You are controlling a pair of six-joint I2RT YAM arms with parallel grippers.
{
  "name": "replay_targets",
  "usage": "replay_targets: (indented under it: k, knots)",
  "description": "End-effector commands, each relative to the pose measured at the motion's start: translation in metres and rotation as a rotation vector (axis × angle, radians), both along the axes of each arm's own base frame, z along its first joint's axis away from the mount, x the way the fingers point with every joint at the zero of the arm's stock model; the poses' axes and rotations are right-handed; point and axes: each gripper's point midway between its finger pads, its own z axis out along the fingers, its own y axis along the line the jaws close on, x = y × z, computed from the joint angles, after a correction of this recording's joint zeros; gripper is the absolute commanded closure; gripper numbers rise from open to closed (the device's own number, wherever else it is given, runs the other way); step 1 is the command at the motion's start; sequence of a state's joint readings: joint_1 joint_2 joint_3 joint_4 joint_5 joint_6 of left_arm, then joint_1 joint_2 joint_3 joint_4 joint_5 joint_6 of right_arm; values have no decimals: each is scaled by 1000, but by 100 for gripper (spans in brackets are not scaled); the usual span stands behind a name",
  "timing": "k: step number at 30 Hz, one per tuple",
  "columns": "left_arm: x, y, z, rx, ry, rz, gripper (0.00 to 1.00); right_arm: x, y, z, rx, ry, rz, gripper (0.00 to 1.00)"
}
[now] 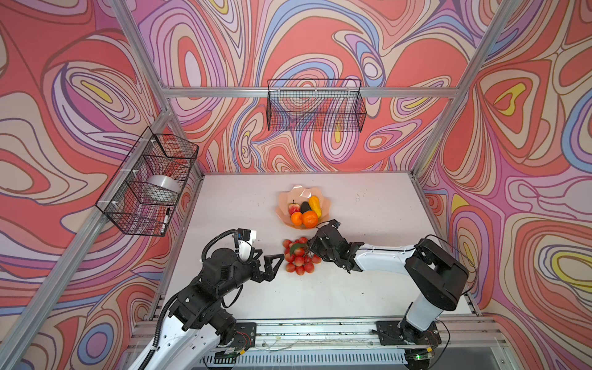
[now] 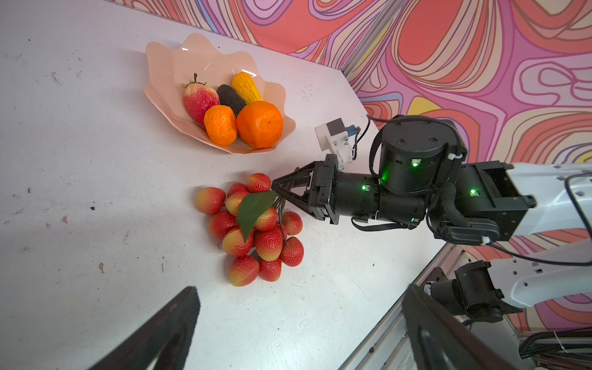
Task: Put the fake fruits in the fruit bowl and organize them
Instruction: 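Lift the lychee bunch with the right gripper and lay it in the bowl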
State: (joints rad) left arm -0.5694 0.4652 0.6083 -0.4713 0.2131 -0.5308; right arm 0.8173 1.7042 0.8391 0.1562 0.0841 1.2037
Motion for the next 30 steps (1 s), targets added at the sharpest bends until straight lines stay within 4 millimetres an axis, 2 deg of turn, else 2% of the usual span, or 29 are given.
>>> replay_targets:
  k: [1,3,7,10,12,16,19,22,27,30]
  knots:
    - [0,2,7,-8,-17,8,0,-6,-7,2,-47,0,25,94]
    - [1,1,9,-10,-25,5,0,-17,-18,5,-75,3,30,100]
    - [2,-1,11,-9,-25,-2,0,-35,-48,27,-172,-37,24,100]
    - [3,-2,11,-12,-26,-7,0,-44,-75,56,-237,-90,7,100]
    - [3,-3,10,-15,-24,-8,0,-48,-89,83,-250,-141,-4,100]
    - [3,-3,10,-21,-21,-5,0,-50,-96,132,-266,-228,29,100]
    - [4,-4,12,-32,-25,-8,0,-43,-86,163,-294,-265,84,100]
    - [3,-4,15,-40,-32,-8,0,-29,-59,188,-287,-314,163,100]
    - [4,-4,17,-44,-41,-3,0,16,-12,221,-211,-387,250,100]
    - [4,-4,21,-47,-54,-4,0,50,10,224,-149,-398,293,100]
